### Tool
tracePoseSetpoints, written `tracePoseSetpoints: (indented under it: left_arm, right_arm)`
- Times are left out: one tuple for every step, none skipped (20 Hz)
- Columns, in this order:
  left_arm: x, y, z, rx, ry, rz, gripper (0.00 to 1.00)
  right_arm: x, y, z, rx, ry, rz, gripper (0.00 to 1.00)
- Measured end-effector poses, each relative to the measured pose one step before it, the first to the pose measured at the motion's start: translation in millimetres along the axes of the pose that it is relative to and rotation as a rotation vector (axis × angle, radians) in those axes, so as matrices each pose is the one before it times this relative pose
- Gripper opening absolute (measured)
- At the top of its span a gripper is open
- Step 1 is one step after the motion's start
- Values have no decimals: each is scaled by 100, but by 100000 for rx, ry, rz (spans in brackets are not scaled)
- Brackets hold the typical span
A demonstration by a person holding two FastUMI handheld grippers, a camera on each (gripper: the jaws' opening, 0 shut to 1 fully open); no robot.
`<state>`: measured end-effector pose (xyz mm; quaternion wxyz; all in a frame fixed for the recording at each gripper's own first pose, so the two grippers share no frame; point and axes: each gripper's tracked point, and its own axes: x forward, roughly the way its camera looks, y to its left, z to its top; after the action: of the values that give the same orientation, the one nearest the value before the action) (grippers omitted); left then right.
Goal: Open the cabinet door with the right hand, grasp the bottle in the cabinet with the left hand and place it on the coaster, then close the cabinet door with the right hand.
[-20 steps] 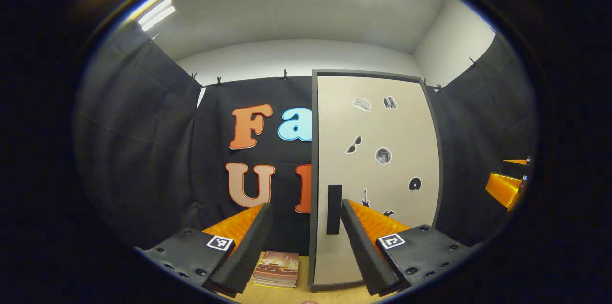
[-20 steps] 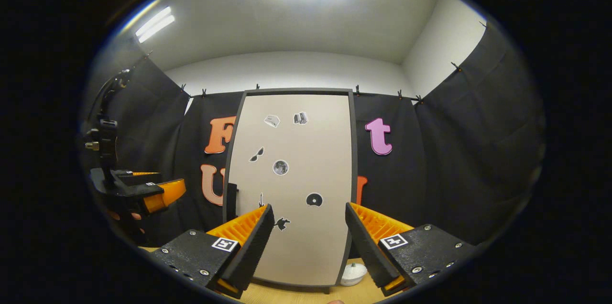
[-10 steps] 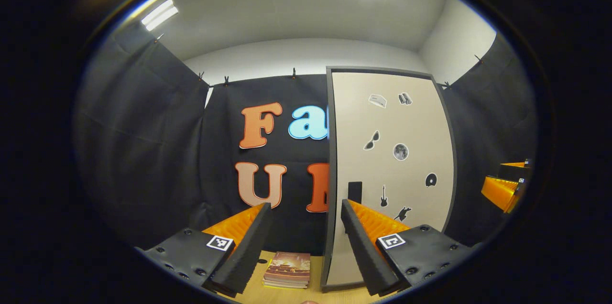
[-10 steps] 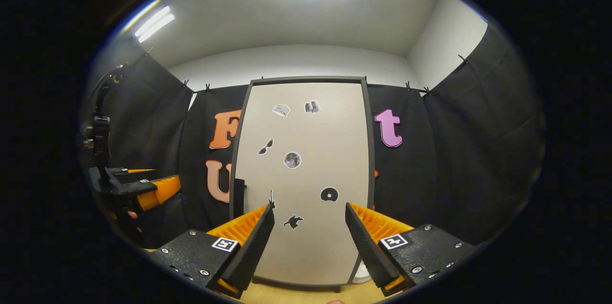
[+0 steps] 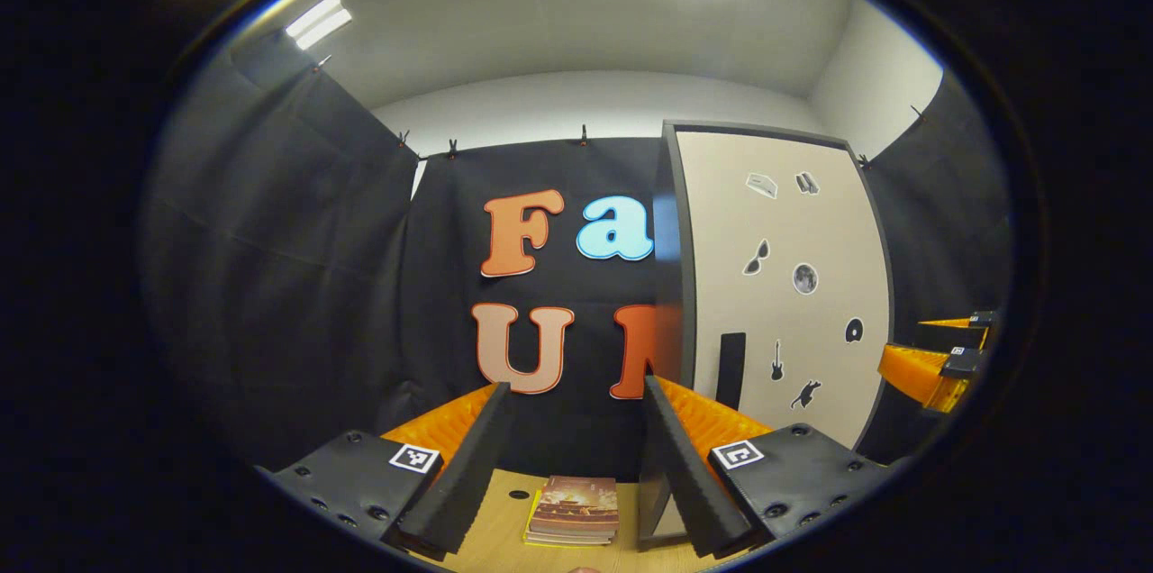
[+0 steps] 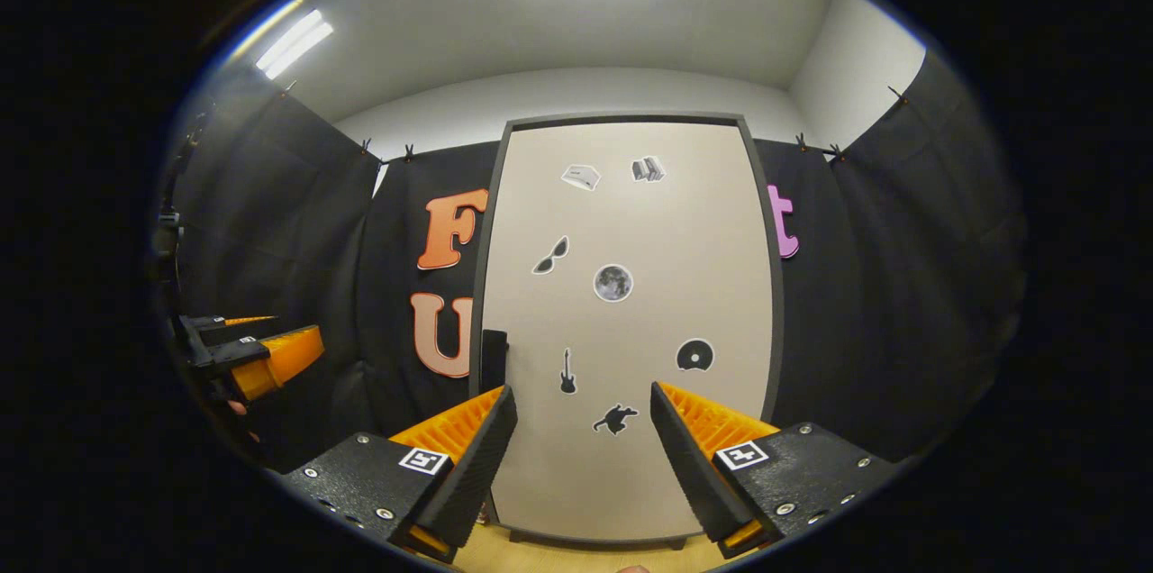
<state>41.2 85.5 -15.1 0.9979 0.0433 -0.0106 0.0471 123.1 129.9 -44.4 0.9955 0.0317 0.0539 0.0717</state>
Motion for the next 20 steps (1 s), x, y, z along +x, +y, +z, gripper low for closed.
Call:
tracePoseSetpoints:
  left_arm:
    - [60,851,-119,-168,-163,747,94]
    - [52,748,-25,157,-108,846,94]
    - [27,913,-277,372,176,1082,94]
    - [94,974,-285,344,419,1309,95]
    - [26,1048,-268,312,413,1590,96]
    - [-61,1152,-197,184,348,1826,94]
    - [37,1145,-305,125,433,1914,94]
    - [28,1112,-250,10,126,1887,94]
    - [29,970,-164,-273,21,1446,94]
    - [-19,977,-12,-400,122,1528,94]
    - [1,1174,-198,-186,329,1696,94]
    - [8,1133,-100,88,299,1773,94]
    - [-24,1191,-126,206,279,2088,94]
    - [40,956,-69,57,282,1875,94]
    - [-43,746,-102,-208,256,1317,94]
    - [-39,599,-69,-92,468,1056,94]
    - [70,417,-173,209,656,720,94]
    - [37,410,-37,497,259,666,94]
    - [18,343,-2,626,46,567,94]
    - [-84,166,-31,758,3,304,94]
  right_arm:
    - [847,765,-594,522,1504,544,92]
    - [676,808,-362,921,1052,834,92]
    - [971,828,-225,1068,819,900,93]
    - [890,829,-264,1077,708,959,93]
    - [997,836,-338,964,1197,1257,93]
    - [986,907,-353,729,1172,1608,92]
    - [1052,755,-456,508,1748,850,93]
    - [975,691,-515,147,1778,954,92]
    - [989,427,-646,-474,2501,-500,92]
    - [1088,388,-559,-245,1932,-478,92]
    - [964,216,-382,253,1634,-640,93]
    - [928,151,-395,776,1490,-755,92]
    - [929,112,-241,1121,1198,-96,92]
    - [944,91,-148,1007,718,-626,93]
    - [902,-292,-105,668,535,-1535,92]
    - [905,-318,-322,320,1300,-2220,92]
    - [592,-226,-358,659,1289,-1745,93]
    - [670,-154,-420,938,1903,-1340,93]
    - [616,-163,-500,1497,2384,-1043,92]
    - [443,-12,-481,1299,2518,-827,92]
